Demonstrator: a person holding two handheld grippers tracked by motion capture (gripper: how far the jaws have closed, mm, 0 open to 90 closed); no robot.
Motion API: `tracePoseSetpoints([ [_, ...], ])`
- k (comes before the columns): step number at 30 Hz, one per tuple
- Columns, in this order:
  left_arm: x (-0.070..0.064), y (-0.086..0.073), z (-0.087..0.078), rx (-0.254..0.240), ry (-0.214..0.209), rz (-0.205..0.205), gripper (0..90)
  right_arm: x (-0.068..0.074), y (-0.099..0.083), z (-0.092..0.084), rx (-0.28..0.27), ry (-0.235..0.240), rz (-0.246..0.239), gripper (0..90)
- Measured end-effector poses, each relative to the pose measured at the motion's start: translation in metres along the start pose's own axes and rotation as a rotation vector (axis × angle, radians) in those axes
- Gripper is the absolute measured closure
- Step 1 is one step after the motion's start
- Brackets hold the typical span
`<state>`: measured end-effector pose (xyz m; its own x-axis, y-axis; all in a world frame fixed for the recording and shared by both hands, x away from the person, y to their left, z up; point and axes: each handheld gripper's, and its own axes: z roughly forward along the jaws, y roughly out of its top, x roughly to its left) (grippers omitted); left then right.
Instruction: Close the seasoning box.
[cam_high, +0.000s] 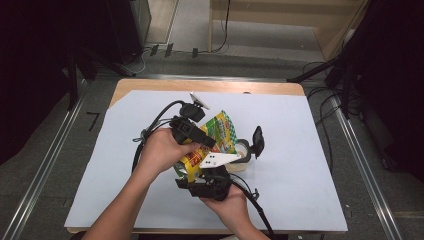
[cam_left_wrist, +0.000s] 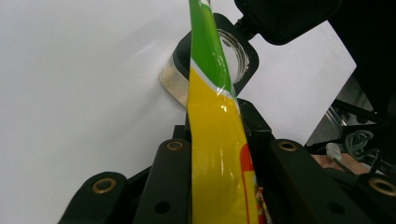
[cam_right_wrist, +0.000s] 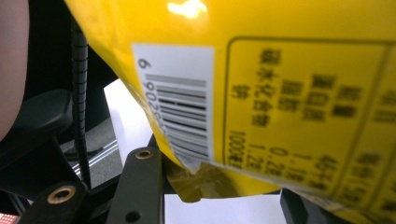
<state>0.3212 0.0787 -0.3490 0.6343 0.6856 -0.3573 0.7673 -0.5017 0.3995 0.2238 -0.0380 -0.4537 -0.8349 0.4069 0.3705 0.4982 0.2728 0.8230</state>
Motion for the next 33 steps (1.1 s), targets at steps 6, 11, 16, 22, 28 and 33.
tracePoseSetpoints([
  [6,-0.004,-0.001,0.001,-0.014,0.013,0.009,80.3,0.002,-0.001,0.004,0.014,-0.025,-0.011,59.1],
  [11,-0.007,-0.002,0.001,-0.031,0.021,0.010,81.1,0.003,-0.002,0.006,0.014,-0.034,-0.014,59.1],
  [16,-0.011,-0.003,0.001,-0.046,0.039,0.016,81.1,0.003,-0.002,0.007,0.016,-0.052,-0.024,59.6],
  [22,-0.009,-0.004,-0.001,-0.053,0.019,0.014,80.2,0.003,-0.002,0.005,0.015,-0.053,-0.033,61.4],
  [28,-0.007,-0.005,-0.002,-0.059,-0.007,0.002,75.3,0.002,-0.001,0.003,-0.009,-0.022,-0.004,61.9],
  [33,-0.003,-0.006,-0.003,-0.050,-0.026,-0.015,72.2,0.000,0.000,-0.001,-0.026,-0.001,0.029,62.2],
])
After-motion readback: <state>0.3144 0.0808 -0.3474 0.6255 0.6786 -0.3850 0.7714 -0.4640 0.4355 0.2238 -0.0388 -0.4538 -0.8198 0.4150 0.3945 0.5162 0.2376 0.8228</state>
